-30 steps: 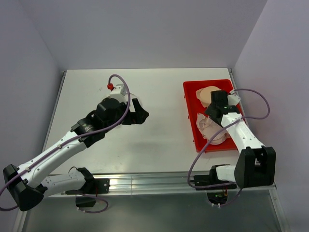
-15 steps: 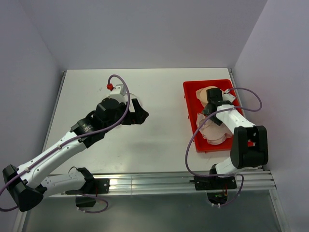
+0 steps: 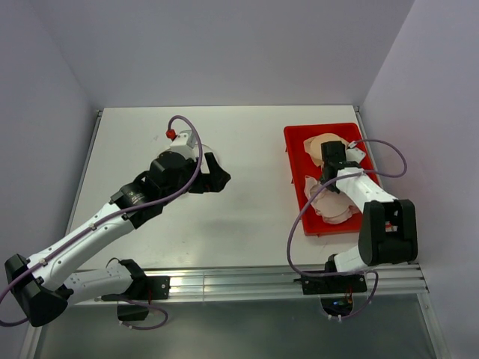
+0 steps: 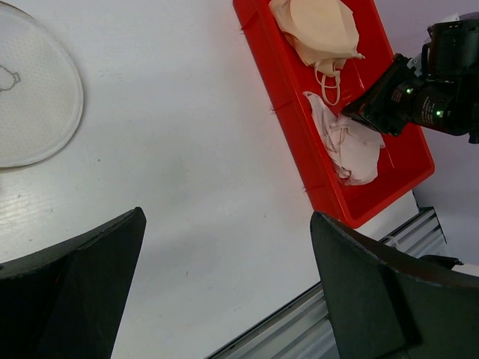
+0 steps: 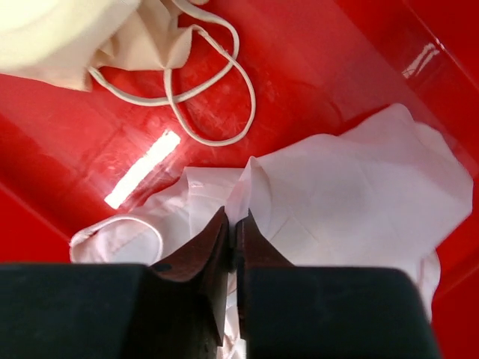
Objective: Place the bra in the laundry bag and zip it closed
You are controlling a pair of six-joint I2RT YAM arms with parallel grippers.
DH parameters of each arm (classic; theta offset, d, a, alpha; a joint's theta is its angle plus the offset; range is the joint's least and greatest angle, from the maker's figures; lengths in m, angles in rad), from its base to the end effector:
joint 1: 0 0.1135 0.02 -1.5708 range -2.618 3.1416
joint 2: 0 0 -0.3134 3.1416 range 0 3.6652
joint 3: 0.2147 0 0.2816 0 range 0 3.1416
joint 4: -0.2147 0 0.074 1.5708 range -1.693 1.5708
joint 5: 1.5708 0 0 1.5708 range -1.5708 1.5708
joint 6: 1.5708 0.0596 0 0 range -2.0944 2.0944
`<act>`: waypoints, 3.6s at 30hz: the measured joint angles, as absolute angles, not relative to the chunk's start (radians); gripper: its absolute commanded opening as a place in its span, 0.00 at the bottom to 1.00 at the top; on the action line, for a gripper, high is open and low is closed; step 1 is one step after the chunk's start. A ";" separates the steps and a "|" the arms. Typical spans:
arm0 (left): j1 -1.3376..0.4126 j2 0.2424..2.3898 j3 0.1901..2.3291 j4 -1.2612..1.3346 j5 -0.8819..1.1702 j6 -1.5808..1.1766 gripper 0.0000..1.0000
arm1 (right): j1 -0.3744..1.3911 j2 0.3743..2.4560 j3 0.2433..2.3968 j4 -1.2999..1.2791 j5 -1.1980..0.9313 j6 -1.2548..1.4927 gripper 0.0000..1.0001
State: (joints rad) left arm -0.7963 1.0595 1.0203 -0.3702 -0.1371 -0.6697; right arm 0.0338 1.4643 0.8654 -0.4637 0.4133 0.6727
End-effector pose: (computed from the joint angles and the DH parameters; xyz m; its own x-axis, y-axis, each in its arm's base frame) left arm 0.1918 -0.1844 0.3830 -0.6034 -0.2626 -0.7530 0.3136 0.7900 -0.5268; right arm 0.3110 -0.0134 0.2072 -0.5805 0.5513 -0.5992 0.6726 0.7394 0.0288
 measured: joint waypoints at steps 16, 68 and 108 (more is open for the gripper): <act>-0.796 1.086 1.021 -0.373 -0.140 -0.670 0.99 | 0.048 1.052 1.137 -0.652 0.372 0.629 0.00; -0.533 0.928 0.690 -0.354 0.025 -0.829 0.93 | 1.302 1.444 0.948 -0.522 0.586 0.662 0.78; -0.985 1.507 0.680 -0.049 -0.105 -0.912 0.44 | 1.292 0.870 0.366 -0.391 0.490 1.556 0.82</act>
